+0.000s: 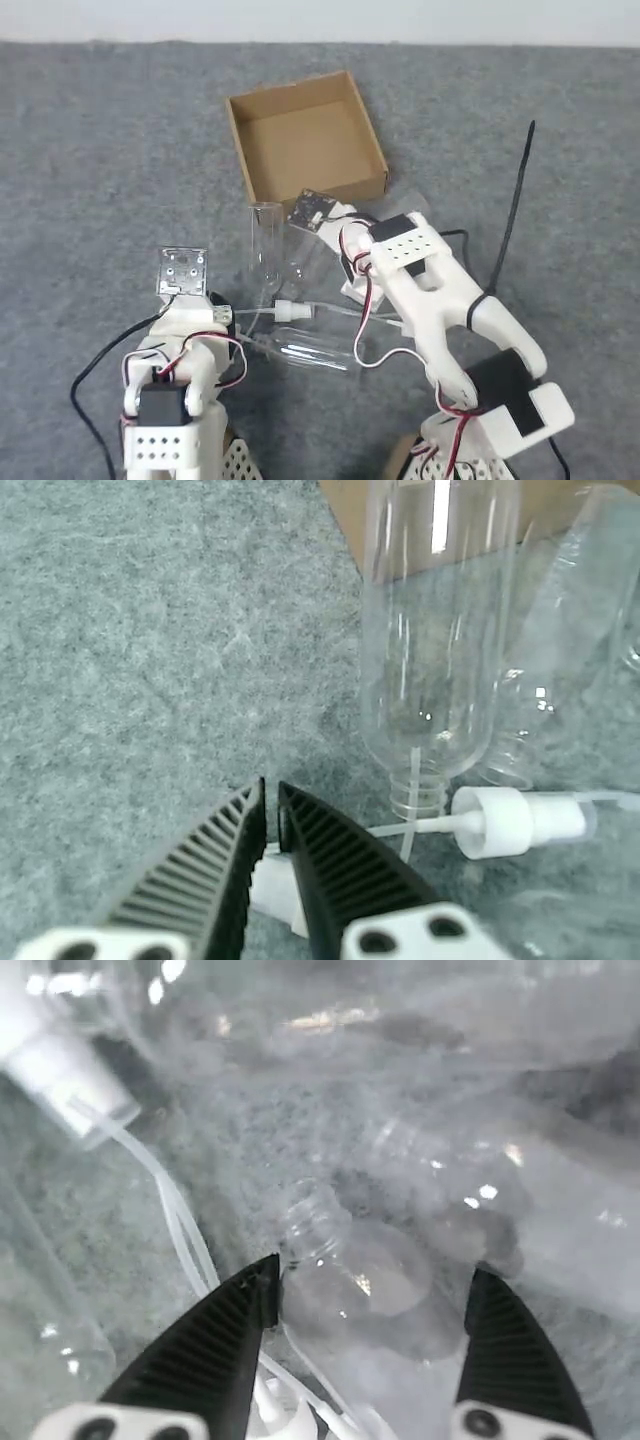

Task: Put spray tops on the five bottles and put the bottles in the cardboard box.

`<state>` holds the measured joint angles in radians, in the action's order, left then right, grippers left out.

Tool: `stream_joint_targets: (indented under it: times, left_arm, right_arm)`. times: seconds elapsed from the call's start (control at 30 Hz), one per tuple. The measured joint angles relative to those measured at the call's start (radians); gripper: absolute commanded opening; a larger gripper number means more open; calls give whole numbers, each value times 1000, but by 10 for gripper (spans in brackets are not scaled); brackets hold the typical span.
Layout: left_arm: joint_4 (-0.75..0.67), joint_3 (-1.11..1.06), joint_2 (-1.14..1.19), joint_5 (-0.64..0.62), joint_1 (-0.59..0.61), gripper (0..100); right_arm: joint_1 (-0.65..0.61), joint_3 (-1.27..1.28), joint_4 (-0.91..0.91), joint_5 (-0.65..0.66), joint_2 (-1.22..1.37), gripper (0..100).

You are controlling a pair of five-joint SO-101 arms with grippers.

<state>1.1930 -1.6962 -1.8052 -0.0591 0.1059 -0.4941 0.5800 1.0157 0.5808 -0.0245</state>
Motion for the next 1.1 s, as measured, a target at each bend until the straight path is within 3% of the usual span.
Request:
stream_joint_targets:
  times: [0.23, 0.33, 0.43, 1.1]
  left_arm:
    - [0, 0, 0, 0, 0, 12]
    - [0, 0, 0, 0, 0, 12]
    - [0, 0, 0, 0, 2, 12]
    - [0, 0, 0, 0, 2, 12]
  right_arm:
    - [9, -28, 2, -104, 0, 236]
    - [6, -41, 14, -103, 0, 282]
    - [6, -49, 40, -75, 0, 325]
    - [9, -49, 58, 147, 0, 325]
